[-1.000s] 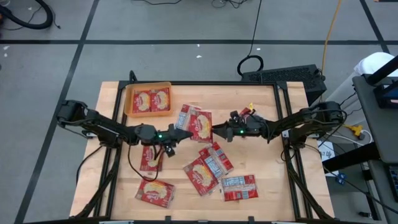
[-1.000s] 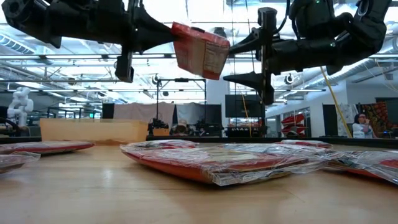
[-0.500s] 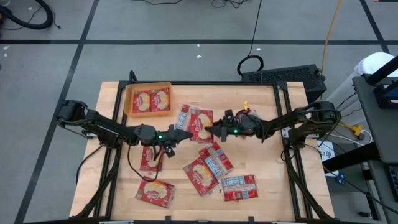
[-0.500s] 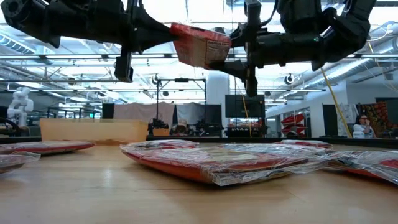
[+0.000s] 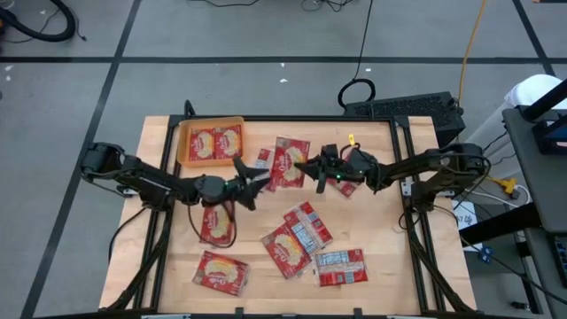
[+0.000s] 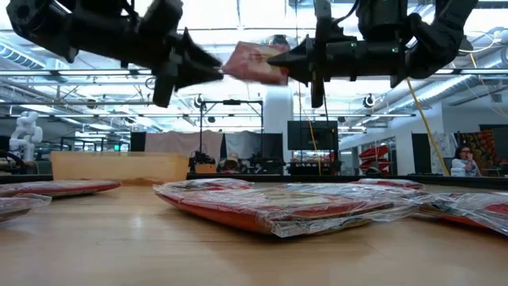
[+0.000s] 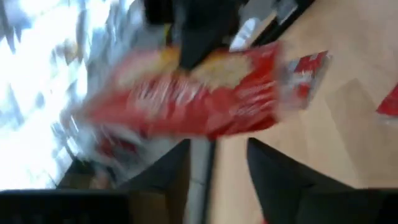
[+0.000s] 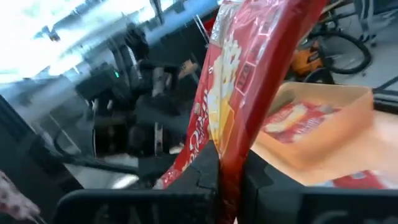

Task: Sort popcorn bags into baskets
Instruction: Put the red popcorn bag into the orange bin

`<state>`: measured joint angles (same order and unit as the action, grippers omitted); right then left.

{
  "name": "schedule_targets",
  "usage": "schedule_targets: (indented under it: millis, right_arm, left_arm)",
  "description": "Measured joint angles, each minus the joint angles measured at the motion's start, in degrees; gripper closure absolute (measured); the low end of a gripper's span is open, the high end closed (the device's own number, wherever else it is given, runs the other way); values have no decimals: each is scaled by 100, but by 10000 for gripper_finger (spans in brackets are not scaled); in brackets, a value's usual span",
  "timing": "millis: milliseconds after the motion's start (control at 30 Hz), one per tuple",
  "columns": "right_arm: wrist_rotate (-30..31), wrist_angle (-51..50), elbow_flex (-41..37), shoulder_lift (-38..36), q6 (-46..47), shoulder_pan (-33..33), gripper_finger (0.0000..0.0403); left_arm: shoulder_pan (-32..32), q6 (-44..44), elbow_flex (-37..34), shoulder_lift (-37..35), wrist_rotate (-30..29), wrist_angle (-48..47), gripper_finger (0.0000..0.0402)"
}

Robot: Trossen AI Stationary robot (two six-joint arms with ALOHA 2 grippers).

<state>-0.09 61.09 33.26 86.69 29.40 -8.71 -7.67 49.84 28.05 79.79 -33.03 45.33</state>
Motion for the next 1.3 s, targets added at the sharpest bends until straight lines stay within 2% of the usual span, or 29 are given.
schedule_targets:
  millis: [100, 200, 267, 433, 500, 633, 800, 867, 967, 1133, 1233, 1300]
  right_arm:
    - [30, -185, -4, -19, -527, -4, 395]
    - [97, -467, -4, -17, -879, 13, 390]
    - [301, -506, -4, -17, -987, 53, 390]
    - [634, -392, -4, -1, -1273, 133, 391]
    - [629, -341, -4, 1, -1358, 136, 391]
    - [777, -189, -4, 28, -1364, 247, 391]
    - [908, 254, 21, 281, -1364, 406, 391]
    - [924, 248, 117, 439, -1363, 482, 391]
    - [906, 254, 379, 774, -1333, 589, 391]
    - [900, 250, 831, 1259, -1407, 656, 391]
    - [895, 255, 1027, 1431, -1426, 656, 390]
    - [889, 246, 1117, 1506, -1490, 628, 389]
  left_arm:
    - [192, -1878, 0, 0, -315, -342, 197]
    - [396, -3286, -5, -137, -199, -1011, 180]
    - [548, -4109, -9, -335, 273, -1279, 178]
    - [1176, -5627, 2, -1140, 2098, -1664, 195]
    - [1385, -5923, -4, -1531, 2428, -1943, 206]
    - [1627, -6125, 0, -2187, 2380, -2406, 231]
    - [1669, -6734, 0, -2376, 2566, -2443, 243]
    - [1681, -6916, 0, -2267, 2875, -2441, 227]
    - [1646, -7240, 0, -1989, 3233, -2289, 179]
    - [1616, -7542, -2, -1619, 3324, -2159, 97]
    - [1678, -7450, -4, -1556, 3648, -2079, 83]
    - [1710, -7421, -4, -1562, 3823, -1918, 89]
